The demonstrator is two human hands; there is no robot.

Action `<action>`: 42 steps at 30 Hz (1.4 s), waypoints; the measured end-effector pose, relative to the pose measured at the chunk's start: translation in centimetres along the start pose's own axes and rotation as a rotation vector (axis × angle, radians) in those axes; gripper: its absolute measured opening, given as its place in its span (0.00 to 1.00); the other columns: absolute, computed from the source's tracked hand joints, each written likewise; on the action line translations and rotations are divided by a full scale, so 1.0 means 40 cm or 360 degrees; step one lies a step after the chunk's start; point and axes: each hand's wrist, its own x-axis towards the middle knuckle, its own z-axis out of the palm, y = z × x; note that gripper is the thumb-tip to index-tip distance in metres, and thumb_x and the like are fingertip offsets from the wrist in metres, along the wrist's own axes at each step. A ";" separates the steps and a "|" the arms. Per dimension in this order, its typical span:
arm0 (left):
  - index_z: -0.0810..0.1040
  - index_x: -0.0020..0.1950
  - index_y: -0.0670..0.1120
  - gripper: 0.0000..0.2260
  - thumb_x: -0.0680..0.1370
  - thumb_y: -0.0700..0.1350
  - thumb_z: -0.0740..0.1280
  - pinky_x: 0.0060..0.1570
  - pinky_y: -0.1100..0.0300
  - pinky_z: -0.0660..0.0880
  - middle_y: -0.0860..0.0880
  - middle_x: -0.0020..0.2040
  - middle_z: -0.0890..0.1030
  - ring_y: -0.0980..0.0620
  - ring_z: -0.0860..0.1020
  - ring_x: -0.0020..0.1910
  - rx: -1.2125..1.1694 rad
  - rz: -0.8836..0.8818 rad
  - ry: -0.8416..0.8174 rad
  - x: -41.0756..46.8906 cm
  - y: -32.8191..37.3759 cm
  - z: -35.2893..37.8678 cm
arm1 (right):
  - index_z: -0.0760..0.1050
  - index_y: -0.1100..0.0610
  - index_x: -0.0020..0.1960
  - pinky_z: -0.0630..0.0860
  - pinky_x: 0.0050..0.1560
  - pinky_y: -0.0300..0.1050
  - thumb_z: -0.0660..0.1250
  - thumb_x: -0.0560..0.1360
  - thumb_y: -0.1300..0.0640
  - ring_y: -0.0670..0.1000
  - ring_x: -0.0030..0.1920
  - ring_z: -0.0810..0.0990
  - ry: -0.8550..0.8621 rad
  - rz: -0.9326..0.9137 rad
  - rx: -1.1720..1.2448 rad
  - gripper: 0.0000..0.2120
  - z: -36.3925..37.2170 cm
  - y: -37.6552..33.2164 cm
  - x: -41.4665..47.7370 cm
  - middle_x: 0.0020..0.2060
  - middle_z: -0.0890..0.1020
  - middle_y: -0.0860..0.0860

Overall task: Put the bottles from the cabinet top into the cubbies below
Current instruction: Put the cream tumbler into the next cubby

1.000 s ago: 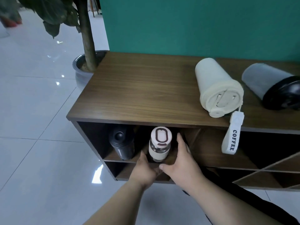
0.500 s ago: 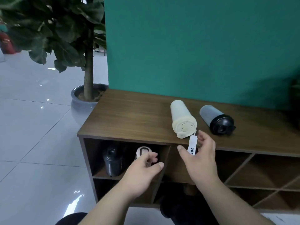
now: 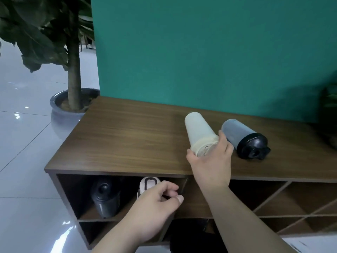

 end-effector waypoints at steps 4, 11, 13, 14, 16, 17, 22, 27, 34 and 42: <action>0.86 0.49 0.61 0.12 0.66 0.58 0.76 0.64 0.51 0.78 0.58 0.49 0.87 0.51 0.86 0.49 -0.0067 -0.0036 -0.0007 0.020 0.006 0.013 | 0.49 0.44 0.79 0.70 0.70 0.55 0.79 0.63 0.46 0.49 0.73 0.68 -0.0021 0.0061 0.0385 0.54 -0.089 0.014 -0.005 0.74 0.65 0.46; 0.84 0.56 0.61 0.24 0.60 0.62 0.75 0.60 0.54 0.78 0.55 0.55 0.87 0.53 0.85 0.51 -0.0097 0.0052 -0.0047 0.010 0.016 0.064 | 0.66 0.38 0.74 0.76 0.64 0.52 0.78 0.57 0.46 0.46 0.68 0.75 -0.0365 -0.0293 0.0926 0.47 -0.334 0.108 -0.063 0.68 0.75 0.38; 0.80 0.61 0.57 0.29 0.60 0.55 0.78 0.53 0.61 0.78 0.52 0.55 0.87 0.56 0.84 0.49 -0.0092 0.0101 -0.0090 -0.009 0.017 0.083 | 0.71 0.41 0.72 0.79 0.60 0.50 0.78 0.57 0.48 0.48 0.66 0.79 -0.0468 -0.0347 0.1043 0.43 -0.389 0.158 -0.071 0.66 0.80 0.44; 0.78 0.64 0.57 0.31 0.61 0.50 0.79 0.52 0.64 0.79 0.52 0.55 0.87 0.57 0.85 0.51 -0.0072 0.0114 -0.0128 -0.015 0.011 0.097 | 0.72 0.41 0.71 0.80 0.59 0.47 0.78 0.57 0.48 0.48 0.64 0.80 -0.0531 -0.0326 0.1077 0.42 -0.407 0.183 -0.074 0.65 0.81 0.44; 0.70 0.70 0.61 0.40 0.62 0.43 0.79 0.53 0.65 0.80 0.57 0.62 0.84 0.60 0.85 0.55 0.0044 0.0102 -0.0224 -0.025 -0.004 0.131 | 0.74 0.37 0.68 0.79 0.58 0.45 0.78 0.56 0.47 0.45 0.63 0.80 -0.0688 -0.0244 0.1046 0.40 -0.425 0.223 -0.078 0.63 0.82 0.40; 0.66 0.73 0.64 0.44 0.62 0.43 0.80 0.57 0.63 0.81 0.59 0.65 0.80 0.61 0.84 0.58 0.0140 0.0093 -0.0261 -0.023 -0.015 0.152 | 0.74 0.35 0.67 0.79 0.59 0.44 0.78 0.55 0.46 0.42 0.63 0.80 -0.0762 -0.0195 0.0966 0.40 -0.424 0.242 -0.077 0.62 0.81 0.36; 0.61 0.79 0.62 0.49 0.62 0.52 0.80 0.72 0.57 0.71 0.61 0.72 0.69 0.60 0.73 0.70 0.0634 0.0032 -0.0289 0.049 -0.086 0.276 | 0.63 0.29 0.69 0.65 0.62 0.28 0.77 0.54 0.38 0.29 0.64 0.70 -0.1076 -0.0095 0.0303 0.47 -0.342 0.287 -0.067 0.61 0.72 0.24; 0.74 0.59 0.61 0.27 0.62 0.56 0.75 0.49 0.51 0.84 0.57 0.52 0.84 0.57 0.85 0.48 0.0699 -0.0161 -0.0019 0.195 -0.225 0.354 | 0.62 0.35 0.72 0.70 0.63 0.38 0.81 0.56 0.42 0.38 0.62 0.72 -0.1099 0.0057 0.0151 0.48 -0.214 0.317 -0.057 0.61 0.72 0.33; 0.71 0.70 0.65 0.36 0.64 0.60 0.80 0.59 0.47 0.82 0.60 0.63 0.82 0.58 0.83 0.60 0.0495 -0.0129 0.0015 0.307 -0.357 0.416 | 0.67 0.37 0.61 0.74 0.55 0.37 0.80 0.54 0.42 0.38 0.57 0.75 -0.1256 0.0148 0.0177 0.39 -0.102 0.379 -0.008 0.57 0.73 0.35; 0.77 0.69 0.59 0.32 0.67 0.63 0.77 0.63 0.55 0.80 0.60 0.63 0.83 0.63 0.81 0.62 0.0429 -0.0121 0.0152 0.353 -0.317 0.452 | 0.74 0.43 0.59 0.77 0.57 0.41 0.79 0.52 0.40 0.40 0.56 0.78 -0.1237 0.0126 0.0098 0.37 -0.031 0.431 0.042 0.54 0.79 0.39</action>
